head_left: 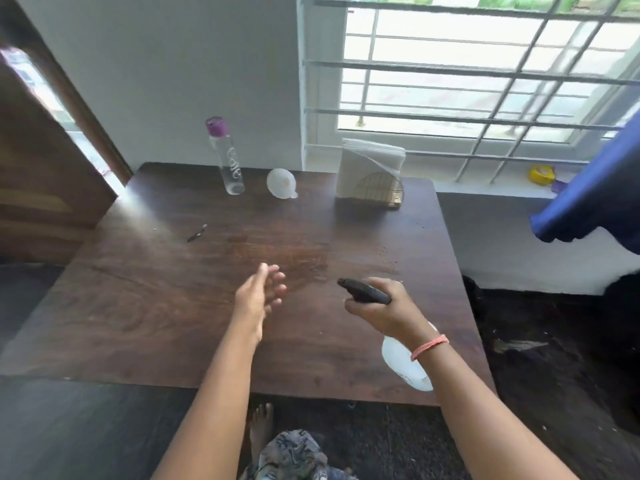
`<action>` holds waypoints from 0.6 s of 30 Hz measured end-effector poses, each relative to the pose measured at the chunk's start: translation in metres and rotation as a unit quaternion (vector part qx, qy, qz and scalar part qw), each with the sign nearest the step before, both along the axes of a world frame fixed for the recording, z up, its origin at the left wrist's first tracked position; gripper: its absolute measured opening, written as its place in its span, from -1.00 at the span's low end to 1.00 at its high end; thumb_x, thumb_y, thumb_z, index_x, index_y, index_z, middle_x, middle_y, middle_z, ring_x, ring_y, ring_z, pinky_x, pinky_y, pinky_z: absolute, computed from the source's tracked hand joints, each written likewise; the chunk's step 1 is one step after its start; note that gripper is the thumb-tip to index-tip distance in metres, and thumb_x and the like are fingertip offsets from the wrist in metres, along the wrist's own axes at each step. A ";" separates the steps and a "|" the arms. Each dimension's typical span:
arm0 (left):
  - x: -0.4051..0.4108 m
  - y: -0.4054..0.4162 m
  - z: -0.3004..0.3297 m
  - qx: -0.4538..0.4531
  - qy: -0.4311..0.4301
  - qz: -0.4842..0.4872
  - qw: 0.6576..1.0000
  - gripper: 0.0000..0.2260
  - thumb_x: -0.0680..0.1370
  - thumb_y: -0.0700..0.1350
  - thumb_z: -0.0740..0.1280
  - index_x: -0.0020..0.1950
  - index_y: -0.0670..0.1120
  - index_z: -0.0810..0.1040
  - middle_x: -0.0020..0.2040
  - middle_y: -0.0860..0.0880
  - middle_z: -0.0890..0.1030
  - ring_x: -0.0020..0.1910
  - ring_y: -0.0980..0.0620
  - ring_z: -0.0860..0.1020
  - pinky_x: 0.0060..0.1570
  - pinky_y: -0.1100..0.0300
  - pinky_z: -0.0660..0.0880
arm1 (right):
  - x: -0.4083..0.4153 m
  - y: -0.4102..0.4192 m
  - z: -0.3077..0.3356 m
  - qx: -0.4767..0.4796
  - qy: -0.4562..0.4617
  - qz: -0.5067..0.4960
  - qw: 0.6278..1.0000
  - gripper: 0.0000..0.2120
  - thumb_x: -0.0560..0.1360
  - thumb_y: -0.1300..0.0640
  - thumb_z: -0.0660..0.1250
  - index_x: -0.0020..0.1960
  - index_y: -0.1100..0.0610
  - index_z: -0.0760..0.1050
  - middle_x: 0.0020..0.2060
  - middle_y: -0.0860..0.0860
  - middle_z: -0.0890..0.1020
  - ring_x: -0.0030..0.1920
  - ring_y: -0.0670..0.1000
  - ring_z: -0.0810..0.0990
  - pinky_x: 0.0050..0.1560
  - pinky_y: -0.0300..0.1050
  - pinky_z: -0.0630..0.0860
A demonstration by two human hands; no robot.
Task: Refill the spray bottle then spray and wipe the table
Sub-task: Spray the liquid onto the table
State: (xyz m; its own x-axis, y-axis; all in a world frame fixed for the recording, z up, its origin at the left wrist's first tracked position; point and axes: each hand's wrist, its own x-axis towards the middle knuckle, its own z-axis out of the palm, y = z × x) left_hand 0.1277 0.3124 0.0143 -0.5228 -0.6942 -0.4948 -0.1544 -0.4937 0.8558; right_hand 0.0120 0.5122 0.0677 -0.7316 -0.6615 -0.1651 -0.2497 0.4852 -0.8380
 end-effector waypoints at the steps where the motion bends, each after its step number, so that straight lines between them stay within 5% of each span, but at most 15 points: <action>1: 0.009 -0.014 0.002 -0.012 0.014 0.067 0.998 -0.75 0.66 0.06 0.16 0.05 -0.02 0.59 -0.02 0.00 0.65 -0.18 0.09 0.59 -0.22 0.22 0.44 | 0.003 -0.011 -0.005 0.032 0.053 0.000 0.998 -0.73 0.30 0.02 0.43 -0.33 0.18 0.42 -0.49 -0.06 0.41 -0.43 0.02 0.41 -0.38 -0.07 0.34; 6: 0.045 -0.057 0.003 -0.036 0.039 0.215 0.975 -0.63 0.66 0.13 0.09 0.25 -0.04 0.55 0.12 0.01 0.61 0.07 0.05 0.58 -0.08 0.20 0.46 | 0.009 -0.039 -0.004 0.034 -0.006 0.060 0.998 -0.72 0.34 0.01 0.46 -0.29 0.19 0.46 -0.47 -0.07 0.40 -0.42 -0.04 0.33 -0.36 -0.16 0.29; 18: 0.063 -0.121 0.029 -0.065 0.052 0.254 0.964 -0.66 0.63 0.17 0.13 0.15 0.02 0.59 0.10 0.05 0.66 0.13 0.08 0.61 0.08 0.14 0.47 | 0.030 -0.123 0.001 -0.047 0.068 0.060 0.995 -0.67 0.36 0.04 0.43 -0.39 0.15 0.35 -0.47 -0.08 0.36 -0.43 -0.07 0.32 -0.36 -0.14 0.30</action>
State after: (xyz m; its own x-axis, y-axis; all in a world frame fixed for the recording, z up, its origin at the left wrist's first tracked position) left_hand 0.1909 0.1910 0.0434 -0.1412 -0.9265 -0.3488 0.1687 -0.3696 0.9137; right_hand 0.0417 0.3890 0.0683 -0.6575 -0.7534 -0.0040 -0.4153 0.3668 -0.8324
